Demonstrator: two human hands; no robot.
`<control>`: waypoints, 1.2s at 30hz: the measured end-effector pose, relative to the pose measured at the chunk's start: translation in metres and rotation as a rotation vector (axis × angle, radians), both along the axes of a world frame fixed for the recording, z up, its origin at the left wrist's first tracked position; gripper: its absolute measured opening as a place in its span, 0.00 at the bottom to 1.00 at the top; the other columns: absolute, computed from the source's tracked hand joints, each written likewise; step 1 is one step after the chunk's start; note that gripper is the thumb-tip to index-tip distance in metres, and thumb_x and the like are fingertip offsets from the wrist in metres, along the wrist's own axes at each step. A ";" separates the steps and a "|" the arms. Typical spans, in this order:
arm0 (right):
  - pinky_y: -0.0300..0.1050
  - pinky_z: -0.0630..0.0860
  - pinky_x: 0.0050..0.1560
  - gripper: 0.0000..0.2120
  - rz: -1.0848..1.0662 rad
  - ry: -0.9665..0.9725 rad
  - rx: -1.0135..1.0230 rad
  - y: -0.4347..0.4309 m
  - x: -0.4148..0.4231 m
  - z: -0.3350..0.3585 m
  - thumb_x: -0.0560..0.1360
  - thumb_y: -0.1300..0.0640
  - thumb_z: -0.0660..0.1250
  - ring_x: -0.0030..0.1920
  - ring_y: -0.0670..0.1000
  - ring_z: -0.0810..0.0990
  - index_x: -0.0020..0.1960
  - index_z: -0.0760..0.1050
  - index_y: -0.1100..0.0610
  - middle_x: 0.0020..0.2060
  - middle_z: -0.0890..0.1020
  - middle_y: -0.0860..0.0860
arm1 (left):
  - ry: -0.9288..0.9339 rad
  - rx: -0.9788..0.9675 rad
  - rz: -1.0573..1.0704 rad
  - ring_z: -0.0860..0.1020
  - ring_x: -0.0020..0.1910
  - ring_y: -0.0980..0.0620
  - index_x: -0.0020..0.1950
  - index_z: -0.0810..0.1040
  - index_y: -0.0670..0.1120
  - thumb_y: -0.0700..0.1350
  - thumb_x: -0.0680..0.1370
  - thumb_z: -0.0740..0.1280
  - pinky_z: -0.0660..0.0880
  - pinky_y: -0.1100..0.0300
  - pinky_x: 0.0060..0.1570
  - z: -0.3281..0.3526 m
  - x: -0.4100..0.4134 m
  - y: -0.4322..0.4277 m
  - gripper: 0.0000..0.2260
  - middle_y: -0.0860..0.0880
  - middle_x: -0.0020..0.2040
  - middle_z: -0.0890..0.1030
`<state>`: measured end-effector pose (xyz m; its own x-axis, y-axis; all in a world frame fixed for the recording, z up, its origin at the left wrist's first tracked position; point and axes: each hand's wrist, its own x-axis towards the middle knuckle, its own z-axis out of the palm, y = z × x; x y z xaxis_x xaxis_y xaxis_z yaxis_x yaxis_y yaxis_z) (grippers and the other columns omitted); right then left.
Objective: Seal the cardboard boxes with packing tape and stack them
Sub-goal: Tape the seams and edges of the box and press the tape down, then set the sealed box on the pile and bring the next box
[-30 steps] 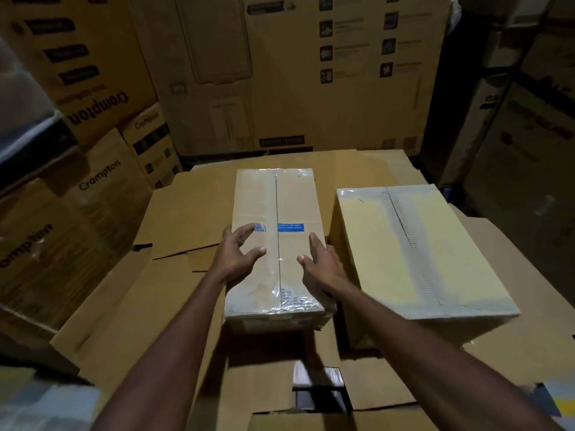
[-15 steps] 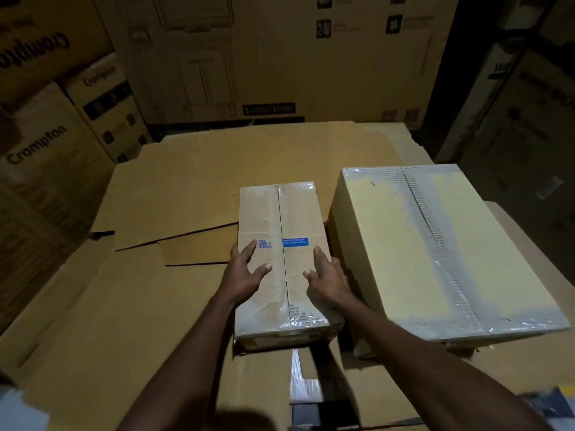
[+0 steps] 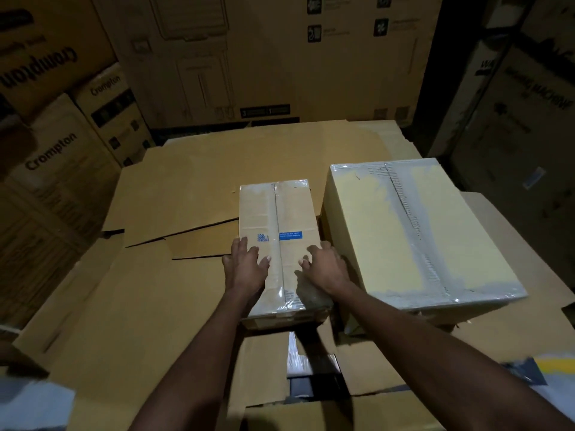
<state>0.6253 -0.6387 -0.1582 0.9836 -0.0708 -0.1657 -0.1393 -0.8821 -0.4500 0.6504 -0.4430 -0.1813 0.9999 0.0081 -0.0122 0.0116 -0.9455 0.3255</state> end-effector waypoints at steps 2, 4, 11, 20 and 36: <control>0.52 0.78 0.60 0.19 0.010 -0.079 0.007 -0.011 -0.019 0.024 0.81 0.46 0.67 0.60 0.56 0.79 0.67 0.79 0.55 0.64 0.78 0.55 | -0.078 -0.079 0.042 0.70 0.71 0.46 0.66 0.81 0.44 0.55 0.82 0.66 0.66 0.48 0.67 0.018 -0.021 -0.016 0.19 0.45 0.71 0.76; 0.47 0.77 0.51 0.15 0.010 -0.144 0.001 -0.030 -0.043 0.051 0.80 0.46 0.67 0.55 0.58 0.82 0.61 0.83 0.54 0.58 0.83 0.55 | -0.146 -0.186 0.065 0.80 0.59 0.45 0.62 0.83 0.44 0.54 0.80 0.69 0.74 0.51 0.59 0.038 -0.048 -0.034 0.17 0.45 0.61 0.83; 0.48 0.79 0.52 0.15 -0.086 -0.315 0.097 -0.156 -0.194 0.138 0.79 0.46 0.69 0.54 0.57 0.84 0.58 0.85 0.54 0.55 0.86 0.53 | -0.309 -0.568 0.030 0.82 0.45 0.51 0.61 0.85 0.45 0.48 0.79 0.70 0.75 0.60 0.46 0.120 -0.199 -0.136 0.12 0.48 0.49 0.86; 0.43 0.73 0.53 0.19 -0.165 -0.405 0.084 -0.319 -0.494 0.197 0.80 0.47 0.70 0.57 0.53 0.83 0.65 0.82 0.58 0.60 0.85 0.54 | -0.226 -0.998 -0.042 0.80 0.53 0.56 0.63 0.83 0.48 0.56 0.80 0.70 0.79 0.56 0.56 0.147 -0.467 -0.283 0.17 0.50 0.57 0.82; 0.64 0.58 0.73 0.34 -0.597 -0.140 -0.247 -0.442 -0.847 0.055 0.82 0.38 0.61 0.80 0.63 0.57 0.82 0.60 0.52 0.80 0.59 0.63 | 0.001 -0.132 -0.657 0.28 0.79 0.47 0.84 0.46 0.52 0.69 0.81 0.53 0.41 0.36 0.78 0.055 -0.757 -0.421 0.38 0.46 0.82 0.32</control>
